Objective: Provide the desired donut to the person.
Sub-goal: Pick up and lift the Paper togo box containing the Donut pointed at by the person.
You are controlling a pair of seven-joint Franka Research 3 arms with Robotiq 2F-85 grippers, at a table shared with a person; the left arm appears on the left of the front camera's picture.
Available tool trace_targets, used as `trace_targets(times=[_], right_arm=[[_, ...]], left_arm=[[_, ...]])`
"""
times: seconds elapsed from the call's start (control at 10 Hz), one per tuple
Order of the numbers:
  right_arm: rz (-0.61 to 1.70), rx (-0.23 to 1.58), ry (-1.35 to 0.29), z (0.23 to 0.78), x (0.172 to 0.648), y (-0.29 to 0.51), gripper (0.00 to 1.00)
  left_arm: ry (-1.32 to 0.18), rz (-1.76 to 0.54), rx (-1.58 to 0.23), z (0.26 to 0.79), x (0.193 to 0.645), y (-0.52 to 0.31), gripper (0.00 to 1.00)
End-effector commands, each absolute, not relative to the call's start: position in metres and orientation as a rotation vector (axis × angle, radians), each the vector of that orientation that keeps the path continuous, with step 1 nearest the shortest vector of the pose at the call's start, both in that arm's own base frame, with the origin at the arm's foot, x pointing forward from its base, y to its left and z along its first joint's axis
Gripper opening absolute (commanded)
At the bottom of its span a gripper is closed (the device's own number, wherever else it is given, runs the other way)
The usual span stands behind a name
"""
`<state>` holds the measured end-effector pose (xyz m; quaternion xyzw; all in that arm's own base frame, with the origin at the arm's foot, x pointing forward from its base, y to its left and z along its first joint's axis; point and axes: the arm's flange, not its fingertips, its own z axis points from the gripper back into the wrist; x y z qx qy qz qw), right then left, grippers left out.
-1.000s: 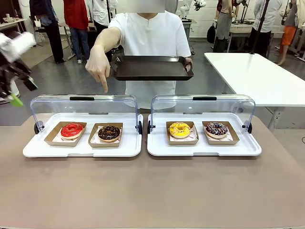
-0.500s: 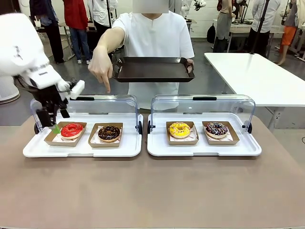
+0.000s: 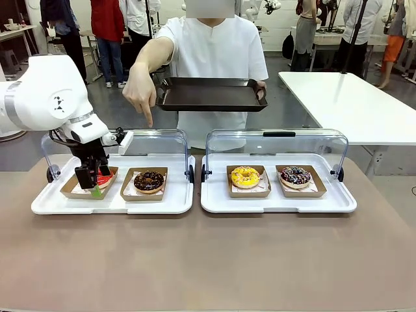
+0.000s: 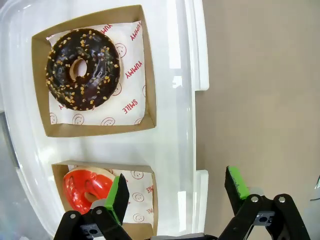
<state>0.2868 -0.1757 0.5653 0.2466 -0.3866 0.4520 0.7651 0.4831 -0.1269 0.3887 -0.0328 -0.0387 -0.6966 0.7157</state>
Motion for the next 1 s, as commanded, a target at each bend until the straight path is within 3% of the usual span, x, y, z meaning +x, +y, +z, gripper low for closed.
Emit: trace_targets(times=[0.0,0.9], right_arm=[[0.991,0.546,-0.86,0.565,0.288,-0.176,1.0],[0.991,0.546,-0.86,0.565,0.288,-0.176,1.0]], left_arm=[[-0.08,-1.542,-0.076,0.386,0.483,-0.127,1.0],[-0.118,-1.587,-0.039,0.39,0.481,-0.143,1.0]])
